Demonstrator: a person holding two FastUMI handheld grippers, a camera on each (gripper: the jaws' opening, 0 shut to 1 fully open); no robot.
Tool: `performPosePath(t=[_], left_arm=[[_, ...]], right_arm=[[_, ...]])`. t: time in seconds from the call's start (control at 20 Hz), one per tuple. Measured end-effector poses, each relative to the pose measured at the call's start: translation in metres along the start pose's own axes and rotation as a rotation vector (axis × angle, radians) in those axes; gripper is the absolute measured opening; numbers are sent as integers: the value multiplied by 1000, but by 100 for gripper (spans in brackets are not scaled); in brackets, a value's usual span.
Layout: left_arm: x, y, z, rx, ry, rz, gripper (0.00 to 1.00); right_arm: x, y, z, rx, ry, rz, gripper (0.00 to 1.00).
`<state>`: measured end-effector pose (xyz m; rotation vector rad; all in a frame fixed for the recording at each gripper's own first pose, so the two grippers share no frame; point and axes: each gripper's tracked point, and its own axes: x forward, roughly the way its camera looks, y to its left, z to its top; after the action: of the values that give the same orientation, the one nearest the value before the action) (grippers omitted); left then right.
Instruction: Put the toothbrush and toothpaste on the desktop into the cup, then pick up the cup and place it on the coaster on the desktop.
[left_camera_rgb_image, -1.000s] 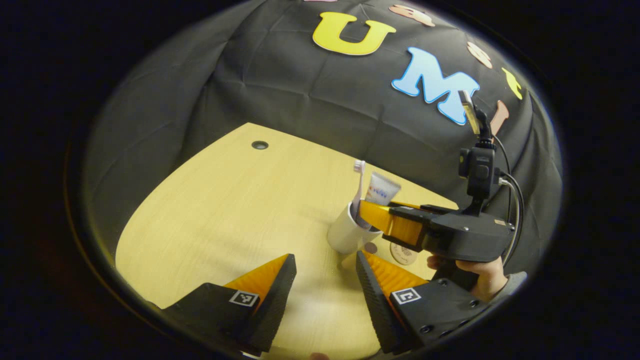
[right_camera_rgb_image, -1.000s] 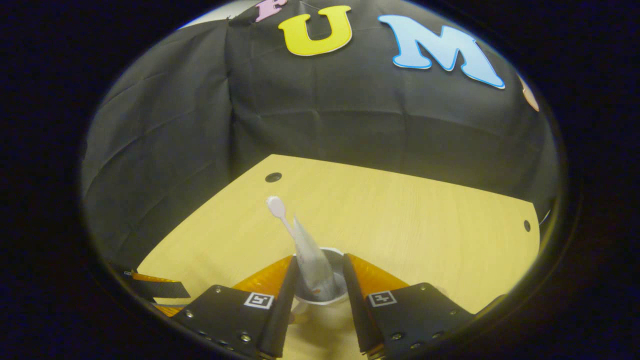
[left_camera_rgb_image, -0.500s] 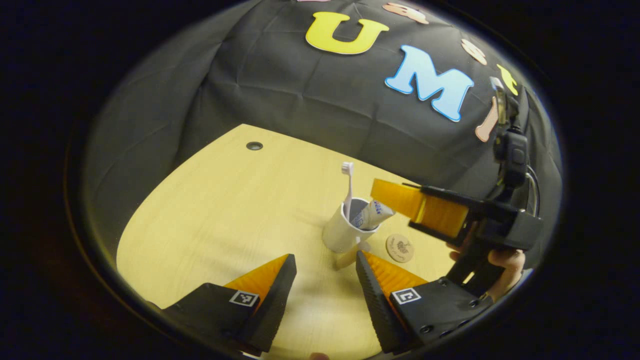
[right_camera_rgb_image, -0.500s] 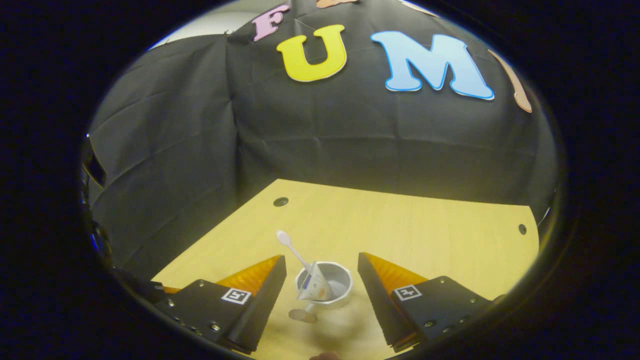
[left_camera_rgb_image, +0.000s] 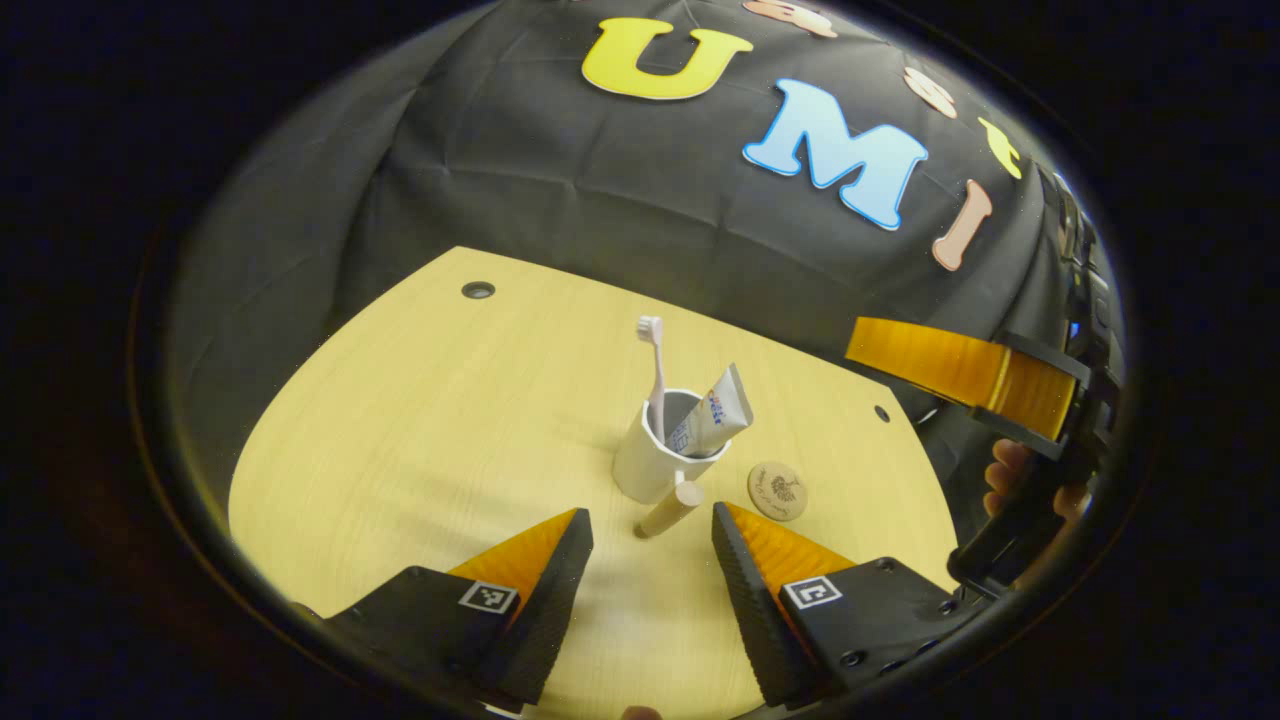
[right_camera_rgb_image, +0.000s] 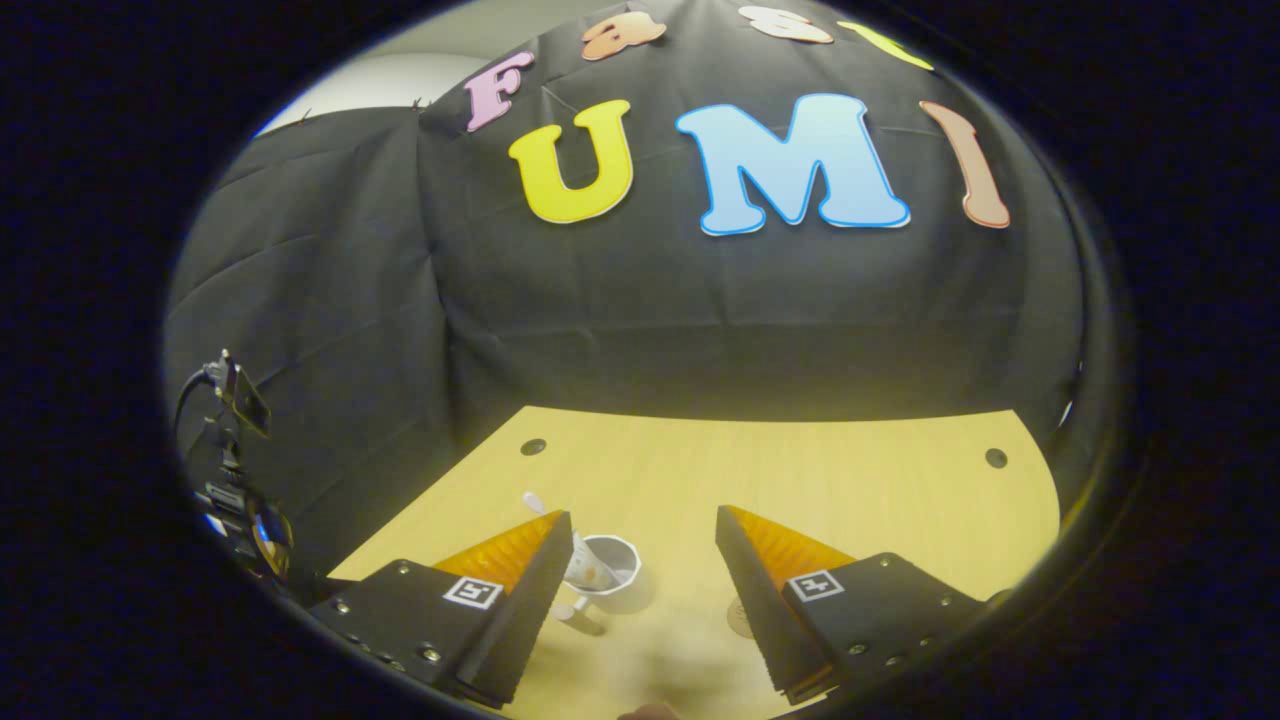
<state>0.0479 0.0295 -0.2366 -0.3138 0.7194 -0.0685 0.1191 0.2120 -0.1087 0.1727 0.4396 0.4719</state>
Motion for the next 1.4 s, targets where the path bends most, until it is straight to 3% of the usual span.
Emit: performPosePath(t=[0.45,1.2,1.25,1.3,1.4], left_arm=[[36,-17,-10,21,76,-26,81],[104,-16,-28,64,193,16,81],[107,-15,-29,65,195,21,80],[111,-13,-30,68,198,26,85],[115,-11,-31,77,206,36,80]], right_arm=[[-38,-46,-29,44,43,-89,88],[-35,-91,-54,124,110,-150,88],[-35,-92,-54,124,114,-153,84],[-35,-94,-56,126,117,-156,88],[-35,-96,-56,129,118,-159,88]])
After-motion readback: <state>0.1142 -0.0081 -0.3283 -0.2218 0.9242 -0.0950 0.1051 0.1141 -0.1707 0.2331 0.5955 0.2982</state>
